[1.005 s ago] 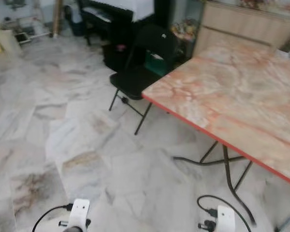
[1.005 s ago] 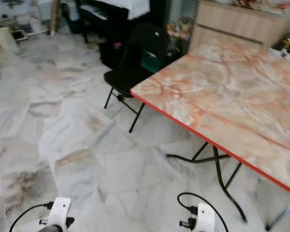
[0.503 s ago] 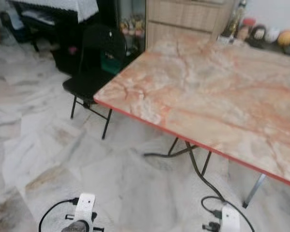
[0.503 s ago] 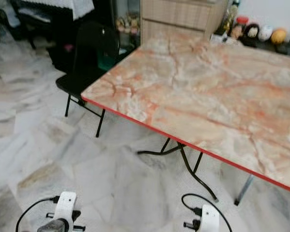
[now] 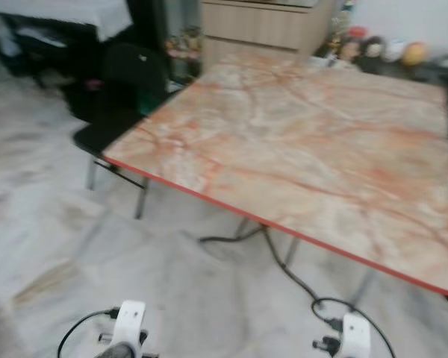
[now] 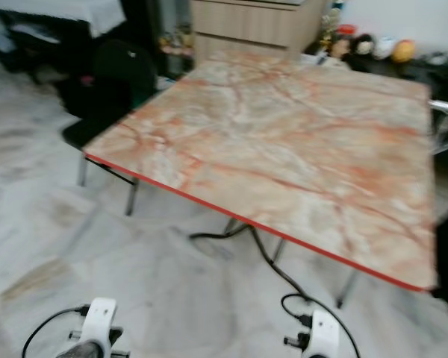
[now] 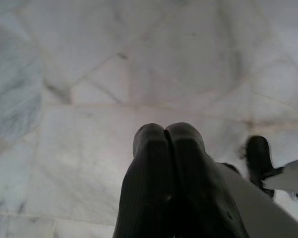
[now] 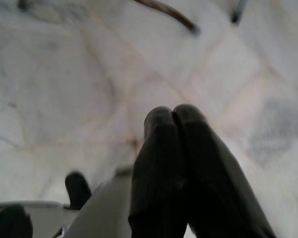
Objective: Hang hanger
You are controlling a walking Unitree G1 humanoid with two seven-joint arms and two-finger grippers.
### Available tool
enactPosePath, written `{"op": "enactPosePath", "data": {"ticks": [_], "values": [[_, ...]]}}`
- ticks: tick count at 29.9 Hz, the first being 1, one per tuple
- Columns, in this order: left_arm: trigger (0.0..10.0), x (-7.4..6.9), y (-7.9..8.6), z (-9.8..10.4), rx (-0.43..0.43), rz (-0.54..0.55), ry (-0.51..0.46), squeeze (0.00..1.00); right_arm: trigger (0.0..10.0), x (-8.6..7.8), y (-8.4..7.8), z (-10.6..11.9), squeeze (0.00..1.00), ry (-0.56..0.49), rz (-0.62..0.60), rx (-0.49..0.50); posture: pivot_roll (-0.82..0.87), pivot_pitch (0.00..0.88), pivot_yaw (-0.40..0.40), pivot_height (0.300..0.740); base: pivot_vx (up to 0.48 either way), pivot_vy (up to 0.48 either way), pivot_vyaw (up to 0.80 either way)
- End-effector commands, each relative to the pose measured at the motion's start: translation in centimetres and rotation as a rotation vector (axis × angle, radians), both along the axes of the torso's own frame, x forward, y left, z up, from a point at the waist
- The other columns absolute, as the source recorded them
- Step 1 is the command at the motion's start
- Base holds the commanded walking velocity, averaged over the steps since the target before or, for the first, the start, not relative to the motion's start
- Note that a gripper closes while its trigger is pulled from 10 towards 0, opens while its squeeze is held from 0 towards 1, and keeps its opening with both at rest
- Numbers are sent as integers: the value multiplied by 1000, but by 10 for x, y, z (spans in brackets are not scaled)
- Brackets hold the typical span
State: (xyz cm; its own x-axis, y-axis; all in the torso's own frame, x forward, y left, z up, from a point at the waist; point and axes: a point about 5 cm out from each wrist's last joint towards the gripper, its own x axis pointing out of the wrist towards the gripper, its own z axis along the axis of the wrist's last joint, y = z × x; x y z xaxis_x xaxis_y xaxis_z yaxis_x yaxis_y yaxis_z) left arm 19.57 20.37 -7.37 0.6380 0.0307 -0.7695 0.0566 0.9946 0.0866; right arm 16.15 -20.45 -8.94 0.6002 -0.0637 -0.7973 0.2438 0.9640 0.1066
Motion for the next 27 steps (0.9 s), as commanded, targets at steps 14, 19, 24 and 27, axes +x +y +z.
{"op": "enactPosePath", "data": {"ticks": [14,19,24,27], "values": [[10000,1,-1,0,8,-22,2,0,10000,0,-4,0,0,5,-8,-7,1,42,10,740,0,-280,-682],[10000,1,-2,0,7,-23,2,0,10000,1,-4,1,0,-4,-9,-9,1,42,10,740,0,-283,-536],[10000,0,-2,0,9,-23,3,0,10000,1,-3,1,0,-12,-10,-13,1,42,10,740,0,-283,0],[10000,0,-2,0,9,-22,3,0,10000,2,-2,1,0,-13,-9,-11,2,43,9,740,0,-284,0]]}}
